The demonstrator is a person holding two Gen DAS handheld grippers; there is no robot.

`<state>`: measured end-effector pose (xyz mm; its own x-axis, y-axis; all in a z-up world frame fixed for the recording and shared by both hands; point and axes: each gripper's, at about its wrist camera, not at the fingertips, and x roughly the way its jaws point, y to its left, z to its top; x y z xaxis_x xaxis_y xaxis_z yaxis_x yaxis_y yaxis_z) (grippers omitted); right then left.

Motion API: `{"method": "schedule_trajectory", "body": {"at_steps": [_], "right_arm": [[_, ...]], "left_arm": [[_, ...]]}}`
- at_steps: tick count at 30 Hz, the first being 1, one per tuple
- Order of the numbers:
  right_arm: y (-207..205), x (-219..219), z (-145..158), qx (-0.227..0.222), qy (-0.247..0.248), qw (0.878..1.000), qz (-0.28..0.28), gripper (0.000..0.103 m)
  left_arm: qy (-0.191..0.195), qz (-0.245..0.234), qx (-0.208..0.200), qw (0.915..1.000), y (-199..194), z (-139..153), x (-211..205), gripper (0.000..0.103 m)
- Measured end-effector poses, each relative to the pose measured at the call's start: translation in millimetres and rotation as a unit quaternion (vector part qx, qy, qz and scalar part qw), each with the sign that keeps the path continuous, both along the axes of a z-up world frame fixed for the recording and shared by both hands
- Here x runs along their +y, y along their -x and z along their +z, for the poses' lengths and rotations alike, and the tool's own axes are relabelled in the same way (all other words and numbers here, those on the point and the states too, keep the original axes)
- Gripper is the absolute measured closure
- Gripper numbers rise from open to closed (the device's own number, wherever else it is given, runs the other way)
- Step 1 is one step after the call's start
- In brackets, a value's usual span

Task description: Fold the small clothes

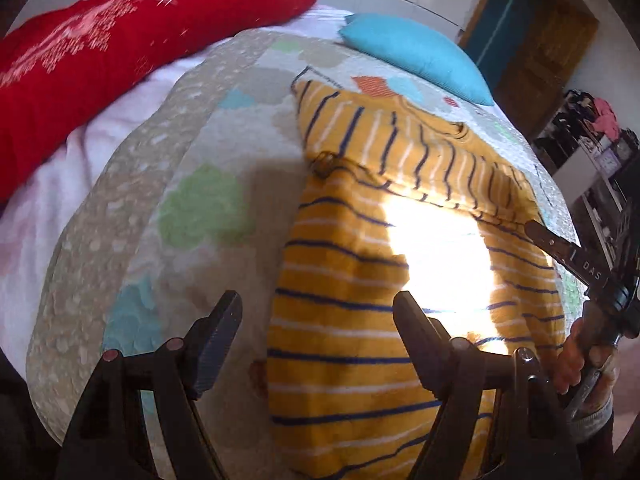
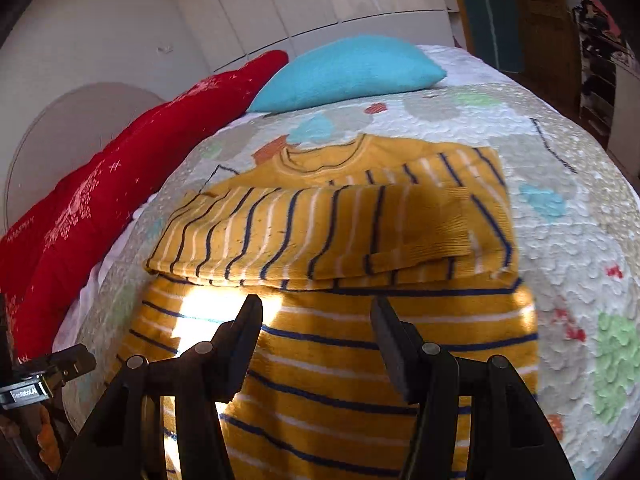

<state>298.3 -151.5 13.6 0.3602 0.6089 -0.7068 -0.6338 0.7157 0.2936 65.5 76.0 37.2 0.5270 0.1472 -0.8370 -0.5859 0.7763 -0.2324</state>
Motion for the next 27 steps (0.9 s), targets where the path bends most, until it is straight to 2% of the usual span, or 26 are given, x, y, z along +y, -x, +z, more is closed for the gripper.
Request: {"method": "schedule_trajectory", "body": {"at_steps": [2,4,7,11,16,17,21,24,25,26,27], "right_arm": [[-4,22,-15,0.009,0.029,0.999,0.011,0.042],[-16,31,-34,0.037,0.066,0.997,-0.012,0.042],[-16,15,-37,0.038,0.073,0.996,-0.042,0.043],[1,-23,-42,0.021,0.114,0.991,-0.061,0.042],[35,-88,-46,0.019,0.09,0.993,-0.067,0.042],[42,-100,-47,0.021,0.085,0.994,-0.072,0.042],[70,-136,-48,0.025,0.064,0.993,-0.092,0.042],[91,-152,-48,0.016,0.043,0.994,-0.102,0.042],[97,-155,-49,0.013,0.04,0.994,-0.104,0.04],[104,-157,-49,0.007,0.046,0.993,-0.106,0.039],[111,-157,-48,-0.003,0.059,0.992,-0.11,0.038]], "left_arm": [[0.005,0.008,0.001,1.0,10,-11,1,0.026],[0.006,0.012,0.005,0.9999,19,-19,-4,0.026],[0.013,0.011,0.006,0.9998,31,-33,-11,0.026],[-0.023,0.001,0.003,0.9997,41,-37,-26,0.025],[-0.05,-0.002,0.012,0.9987,36,-44,-39,0.013],[-0.055,-0.004,0.009,0.9985,35,-45,-41,0.007],[-0.069,-0.01,0.025,0.9972,36,-46,-51,0.006],[-0.044,-0.015,0.011,0.9989,47,-41,-53,0.006],[-0.028,-0.014,-0.004,0.9995,54,-38,-51,0.012],[-0.014,-0.011,-0.017,0.9997,60,-34,-48,0.027],[-0.001,-0.007,-0.025,0.9997,66,-30,-45,0.036]]}}
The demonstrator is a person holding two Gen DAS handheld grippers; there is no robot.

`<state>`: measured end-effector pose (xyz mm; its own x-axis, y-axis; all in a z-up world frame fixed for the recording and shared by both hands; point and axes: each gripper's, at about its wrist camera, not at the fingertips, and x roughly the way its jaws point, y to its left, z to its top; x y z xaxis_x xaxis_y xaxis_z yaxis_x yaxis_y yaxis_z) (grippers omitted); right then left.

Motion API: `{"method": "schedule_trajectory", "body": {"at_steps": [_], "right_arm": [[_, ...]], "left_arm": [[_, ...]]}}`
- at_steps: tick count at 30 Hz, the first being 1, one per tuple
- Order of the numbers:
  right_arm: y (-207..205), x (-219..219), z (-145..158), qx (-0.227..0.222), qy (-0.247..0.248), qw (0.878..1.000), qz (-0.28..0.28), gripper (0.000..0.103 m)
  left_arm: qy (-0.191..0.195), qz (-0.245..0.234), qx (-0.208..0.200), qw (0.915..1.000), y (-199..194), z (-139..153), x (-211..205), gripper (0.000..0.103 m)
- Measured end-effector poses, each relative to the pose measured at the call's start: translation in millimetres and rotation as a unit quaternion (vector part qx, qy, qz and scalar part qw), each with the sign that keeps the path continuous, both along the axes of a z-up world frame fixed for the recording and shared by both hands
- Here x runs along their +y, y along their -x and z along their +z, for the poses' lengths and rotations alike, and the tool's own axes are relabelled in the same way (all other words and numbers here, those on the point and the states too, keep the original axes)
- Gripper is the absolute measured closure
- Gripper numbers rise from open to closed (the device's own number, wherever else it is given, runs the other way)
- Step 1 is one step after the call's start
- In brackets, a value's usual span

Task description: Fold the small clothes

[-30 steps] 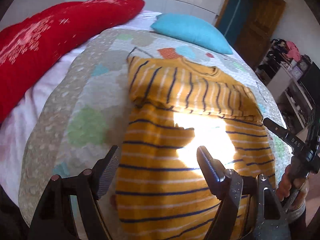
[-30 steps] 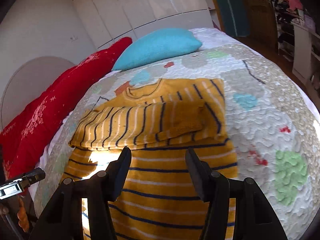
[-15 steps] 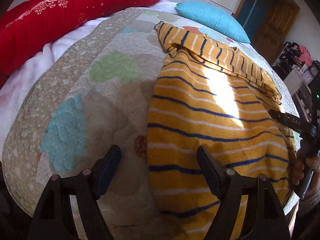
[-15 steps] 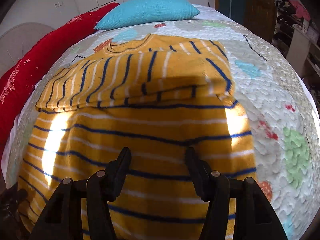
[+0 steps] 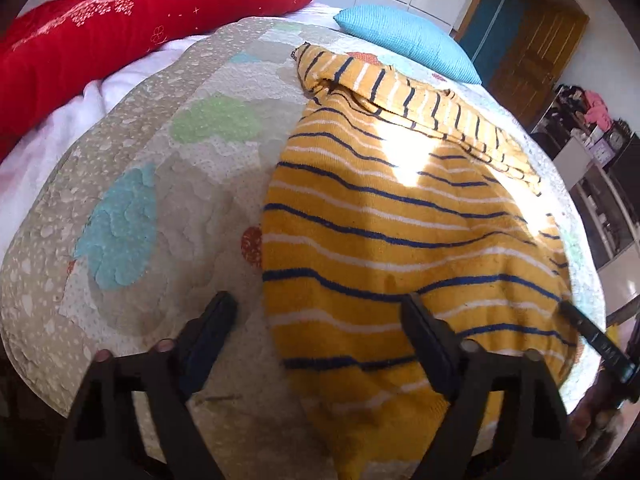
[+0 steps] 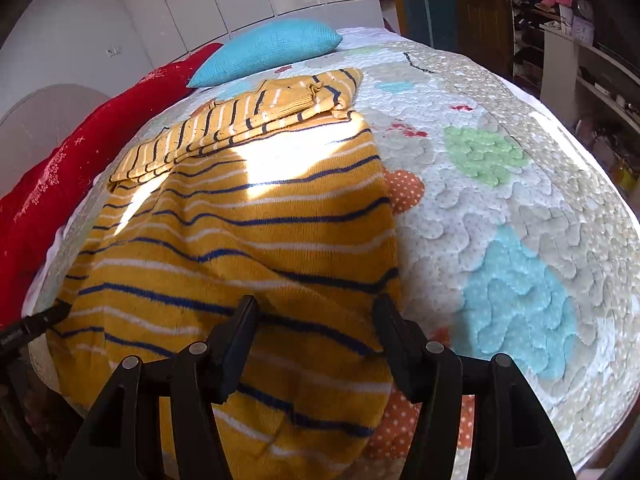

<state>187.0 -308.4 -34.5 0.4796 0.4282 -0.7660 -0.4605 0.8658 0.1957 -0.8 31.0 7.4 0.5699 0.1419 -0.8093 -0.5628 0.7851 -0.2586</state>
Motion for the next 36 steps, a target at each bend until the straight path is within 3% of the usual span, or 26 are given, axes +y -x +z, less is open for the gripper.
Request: {"method": "schedule_trajectory", "body": {"at_steps": [1,2,4,9,13,17,20,22,26,27,28,29,31,33,36], "right_arm": [[6,0,2,-0.006,0.009,1.0,-0.003,0.038],[11,-3,5,-0.009,0.011,1.0,-0.008,0.031],[13,-14,7,0.018,-0.015,1.0,-0.015,0.024],[16,-44,-2,0.058,-0.095,0.994,-0.01,0.024],[16,-43,-3,0.079,-0.137,0.987,0.023,0.024],[14,-33,-13,0.118,-0.206,0.97,0.06,0.024],[9,-28,-21,0.166,-0.28,0.941,0.088,0.027],[13,-18,-28,0.191,-0.302,0.927,0.114,0.028],[35,2,-27,0.165,-0.263,0.942,0.124,0.03],[37,4,-26,0.163,-0.258,0.946,0.115,0.032],[36,4,-25,0.162,-0.253,0.948,0.102,0.045],[35,4,-25,0.164,-0.245,0.952,0.084,0.066],[24,2,-29,0.173,-0.223,0.959,0.043,0.092],[15,-10,-30,0.188,-0.245,0.951,0.019,0.092],[14,-15,-13,0.17,-0.242,0.955,0.019,0.093]], "left_arm": [[0.02,0.002,-0.009,0.9998,6,4,5,0.055],[0.047,0.004,-0.022,0.9987,13,6,11,0.066],[0.09,0.011,-0.048,0.9948,27,8,20,0.067],[0.123,0.011,-0.069,0.9899,38,-2,30,0.061],[0.158,-0.026,-0.09,0.9829,25,-12,20,0.057],[0.236,-0.068,-0.118,0.9622,10,-27,6,0.057],[0.231,-0.081,-0.119,0.9623,5,-27,-6,0.057],[0.23,-0.083,-0.118,0.9625,4,-27,-8,0.057],[0.232,-0.078,-0.112,0.963,0,-30,-6,0.057],[0.227,-0.074,-0.104,0.9655,-2,-29,-7,0.058],[0.212,-0.066,-0.09,0.971,-5,-28,-8,0.075],[0.188,-0.056,-0.066,0.9783,-8,-26,-7,0.093],[0.184,-0.052,-0.058,0.9798,-11,-23,-1,0.093],[0.175,-0.041,-0.058,0.982,-11,-14,4,0.094],[0.168,-0.045,-0.078,0.9816,-1,7,6,0.095]]}}
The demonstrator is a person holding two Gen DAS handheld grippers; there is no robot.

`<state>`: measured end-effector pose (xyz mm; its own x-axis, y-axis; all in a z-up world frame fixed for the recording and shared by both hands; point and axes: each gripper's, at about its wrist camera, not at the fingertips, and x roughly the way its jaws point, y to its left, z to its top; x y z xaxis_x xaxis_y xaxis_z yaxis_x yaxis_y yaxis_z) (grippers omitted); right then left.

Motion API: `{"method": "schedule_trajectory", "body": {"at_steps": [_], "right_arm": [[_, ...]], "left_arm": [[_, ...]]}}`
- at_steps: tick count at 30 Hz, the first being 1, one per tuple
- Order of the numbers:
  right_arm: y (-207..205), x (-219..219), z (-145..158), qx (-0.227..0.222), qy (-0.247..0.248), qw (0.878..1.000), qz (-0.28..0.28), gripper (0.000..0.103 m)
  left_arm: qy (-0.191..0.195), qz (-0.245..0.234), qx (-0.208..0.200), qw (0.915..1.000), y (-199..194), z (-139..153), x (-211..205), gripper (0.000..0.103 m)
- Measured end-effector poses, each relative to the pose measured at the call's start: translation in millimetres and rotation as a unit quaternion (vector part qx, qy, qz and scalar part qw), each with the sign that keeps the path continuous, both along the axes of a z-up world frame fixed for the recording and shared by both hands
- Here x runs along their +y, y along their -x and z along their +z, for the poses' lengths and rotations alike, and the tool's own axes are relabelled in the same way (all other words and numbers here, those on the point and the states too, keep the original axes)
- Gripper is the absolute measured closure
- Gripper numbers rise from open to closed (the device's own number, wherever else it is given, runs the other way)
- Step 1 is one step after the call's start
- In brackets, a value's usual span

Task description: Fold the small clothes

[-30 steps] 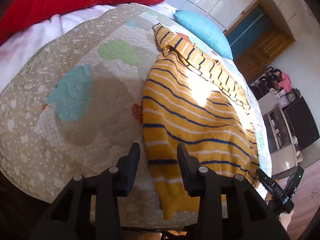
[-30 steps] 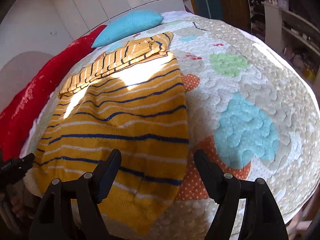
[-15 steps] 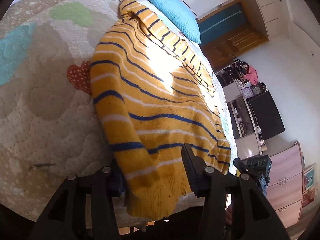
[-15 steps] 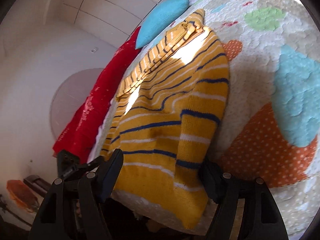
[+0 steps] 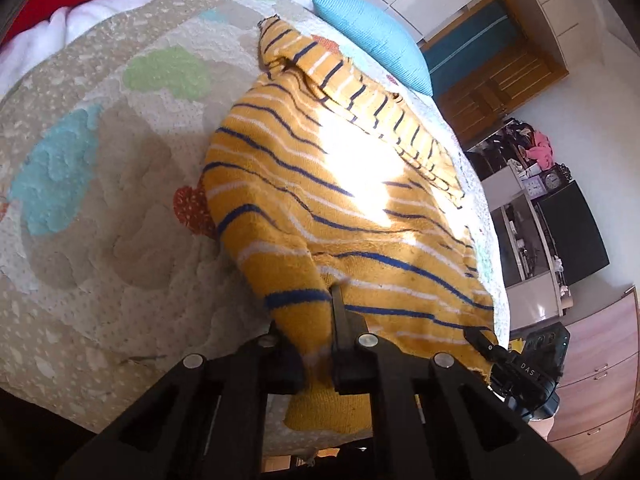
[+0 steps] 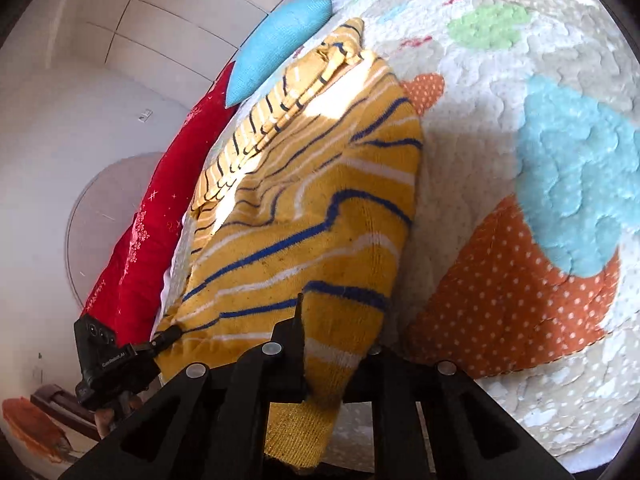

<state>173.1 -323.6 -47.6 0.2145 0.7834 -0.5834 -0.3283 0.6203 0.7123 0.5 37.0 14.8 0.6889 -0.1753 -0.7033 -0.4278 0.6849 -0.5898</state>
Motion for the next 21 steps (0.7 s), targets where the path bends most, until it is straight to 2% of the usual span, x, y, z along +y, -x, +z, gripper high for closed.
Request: {"method": "schedule_trajectory", "body": {"at_steps": [5,8,11,13,15,21], "right_arm": [[45,-7,52,-0.07,0.01,0.995,0.071,0.094],[86,-14,70,-0.104,0.031,0.987,0.117,0.094],[106,-7,62,-0.115,0.085,0.98,0.136,0.094],[101,-5,47,-0.09,0.093,0.983,0.132,0.094],[91,-5,40,-0.075,0.094,0.985,0.126,0.094],[77,4,41,-0.093,0.107,0.982,0.127,0.093]], "left_arm": [[-0.025,-0.011,-0.037,0.9989,42,48,-12,0.096],[-0.04,-0.015,-0.048,0.9979,72,55,-24,0.096],[-0.056,-0.007,-0.021,0.9982,84,35,-29,0.096],[-0.054,0.003,0.015,0.9984,84,13,-26,0.096],[-0.037,0.007,0.03,0.9989,84,-1,-23,0.096],[-0.042,0.007,0.006,0.9991,80,11,-16,0.096]]}}
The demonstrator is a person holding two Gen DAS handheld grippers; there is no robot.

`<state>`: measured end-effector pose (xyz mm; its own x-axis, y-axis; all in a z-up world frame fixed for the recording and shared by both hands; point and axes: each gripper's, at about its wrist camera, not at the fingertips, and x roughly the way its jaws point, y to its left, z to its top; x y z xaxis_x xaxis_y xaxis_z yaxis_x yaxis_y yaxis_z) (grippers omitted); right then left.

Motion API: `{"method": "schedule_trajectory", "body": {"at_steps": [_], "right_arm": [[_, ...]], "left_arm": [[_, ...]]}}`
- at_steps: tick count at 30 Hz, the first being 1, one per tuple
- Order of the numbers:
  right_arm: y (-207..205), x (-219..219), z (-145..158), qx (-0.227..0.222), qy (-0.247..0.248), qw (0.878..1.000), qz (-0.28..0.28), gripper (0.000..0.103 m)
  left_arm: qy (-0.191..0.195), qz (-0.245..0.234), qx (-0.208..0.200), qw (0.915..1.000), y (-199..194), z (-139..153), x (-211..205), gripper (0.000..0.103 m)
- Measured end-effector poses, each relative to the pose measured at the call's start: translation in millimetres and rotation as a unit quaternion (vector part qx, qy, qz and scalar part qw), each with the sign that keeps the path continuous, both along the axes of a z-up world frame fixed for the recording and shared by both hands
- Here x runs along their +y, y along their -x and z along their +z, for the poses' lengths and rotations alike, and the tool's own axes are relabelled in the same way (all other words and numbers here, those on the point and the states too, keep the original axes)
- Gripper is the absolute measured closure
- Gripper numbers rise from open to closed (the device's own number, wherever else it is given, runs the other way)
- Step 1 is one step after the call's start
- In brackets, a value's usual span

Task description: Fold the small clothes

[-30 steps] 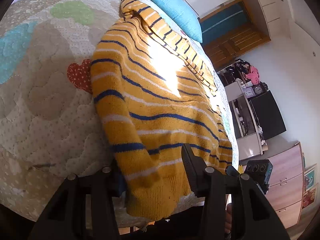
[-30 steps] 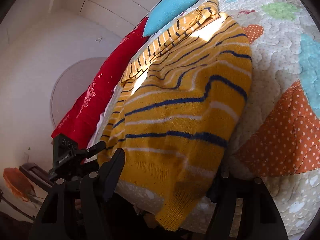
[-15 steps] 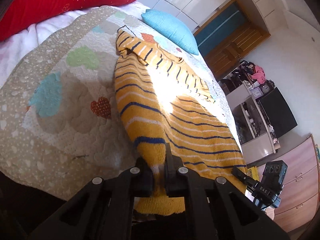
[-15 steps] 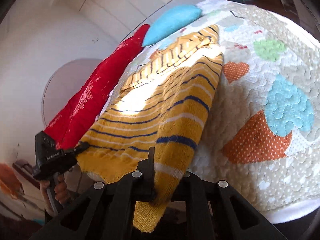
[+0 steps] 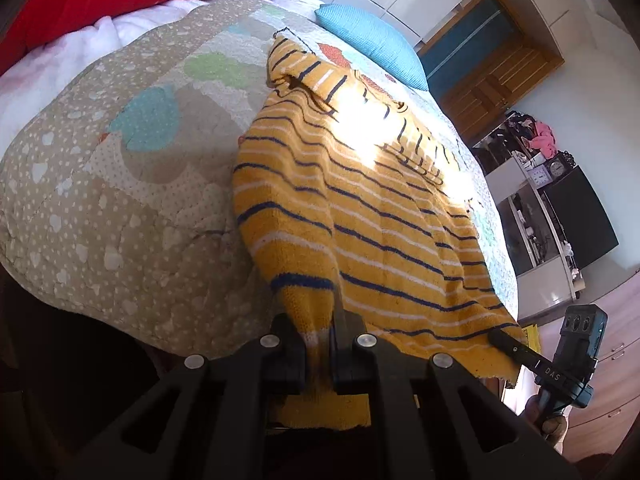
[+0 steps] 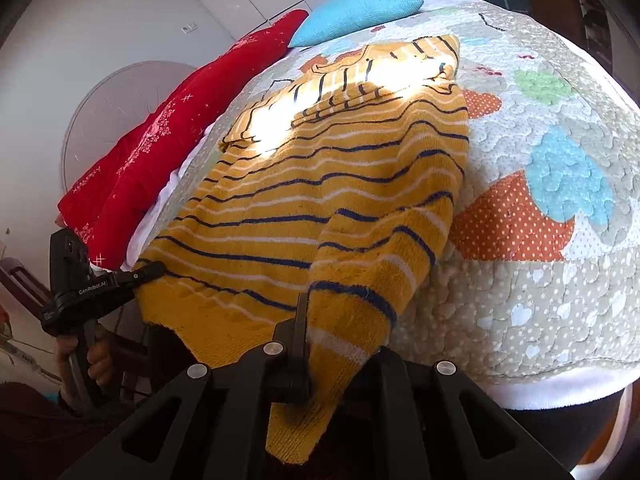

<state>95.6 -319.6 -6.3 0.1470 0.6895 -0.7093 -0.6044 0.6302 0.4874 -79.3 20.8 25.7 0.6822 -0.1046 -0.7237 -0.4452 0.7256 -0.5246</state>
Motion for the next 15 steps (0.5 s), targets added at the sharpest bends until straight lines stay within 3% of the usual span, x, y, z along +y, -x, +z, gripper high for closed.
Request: {"method": "schedule_trajectory", "body": {"at_steps": [6,9,12,15], "right_arm": [[-40,18,40,-0.037,-0.03,0.999,-0.012,0.093],[-72,39,77,-0.078,-0.053,0.995,-0.012,0.093],[-114,69,100,-0.117,-0.049,0.992,-0.024,0.093],[-166,100,103,-0.111,-0.04,0.992,-0.041,0.093]], "left_arm": [[0.037,0.011,-0.044,0.9983,-49,33,32,0.096],[0.008,0.021,-0.073,0.997,-88,59,49,0.095],[0.01,0.032,-0.075,0.9966,-146,67,69,0.095],[0.026,0.047,-0.055,0.997,-205,57,91,0.096]]}}
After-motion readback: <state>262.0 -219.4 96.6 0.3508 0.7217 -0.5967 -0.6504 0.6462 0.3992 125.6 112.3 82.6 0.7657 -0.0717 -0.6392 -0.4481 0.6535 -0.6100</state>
